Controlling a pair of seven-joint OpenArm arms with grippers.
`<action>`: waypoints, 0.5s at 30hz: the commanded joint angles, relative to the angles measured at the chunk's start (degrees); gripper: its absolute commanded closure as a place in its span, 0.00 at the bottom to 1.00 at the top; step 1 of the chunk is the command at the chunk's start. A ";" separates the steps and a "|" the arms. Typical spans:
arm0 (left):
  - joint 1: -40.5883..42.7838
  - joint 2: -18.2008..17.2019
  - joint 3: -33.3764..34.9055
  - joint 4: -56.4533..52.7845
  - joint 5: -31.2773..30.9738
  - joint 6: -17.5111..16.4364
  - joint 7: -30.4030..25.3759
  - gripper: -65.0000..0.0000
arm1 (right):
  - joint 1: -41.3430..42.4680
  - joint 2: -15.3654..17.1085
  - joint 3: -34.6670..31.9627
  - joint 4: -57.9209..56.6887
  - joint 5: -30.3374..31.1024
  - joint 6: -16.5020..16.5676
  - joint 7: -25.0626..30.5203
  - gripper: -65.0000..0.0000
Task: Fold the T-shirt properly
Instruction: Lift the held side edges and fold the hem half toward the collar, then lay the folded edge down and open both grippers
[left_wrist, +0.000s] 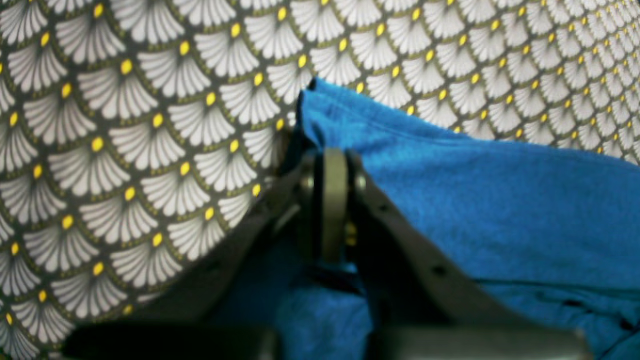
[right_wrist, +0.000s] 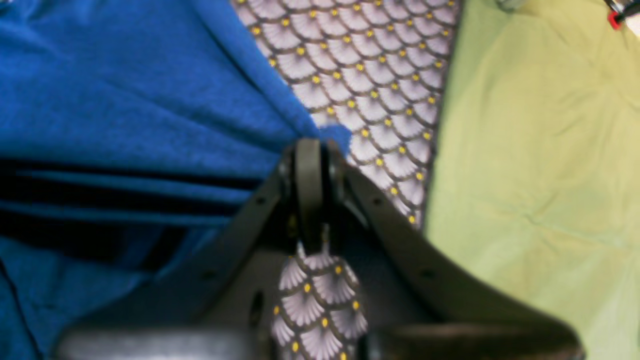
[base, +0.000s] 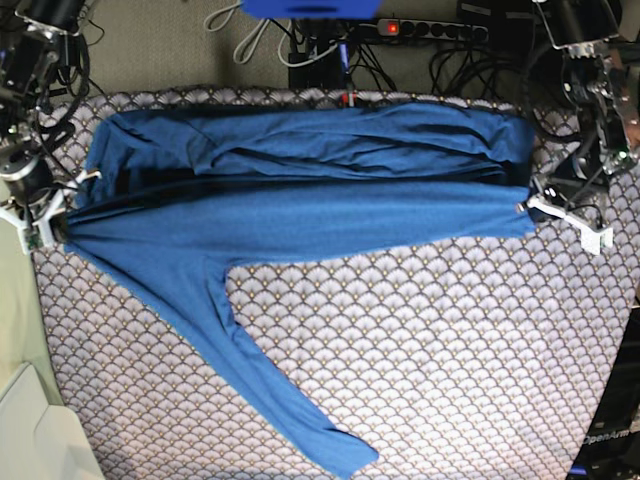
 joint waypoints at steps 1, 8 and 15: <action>-0.59 -1.19 -0.43 1.10 -0.63 -0.04 -0.65 0.99 | 0.42 1.04 1.37 0.83 0.36 -0.45 0.97 1.00; -1.03 -2.60 -0.43 1.19 -0.80 -0.04 3.57 0.99 | -0.54 1.04 4.62 0.56 0.09 -0.45 0.97 1.00; -0.59 -2.60 0.10 0.57 -0.27 -0.04 4.01 0.99 | -3.97 -0.28 4.18 0.65 0.27 -0.45 1.32 1.00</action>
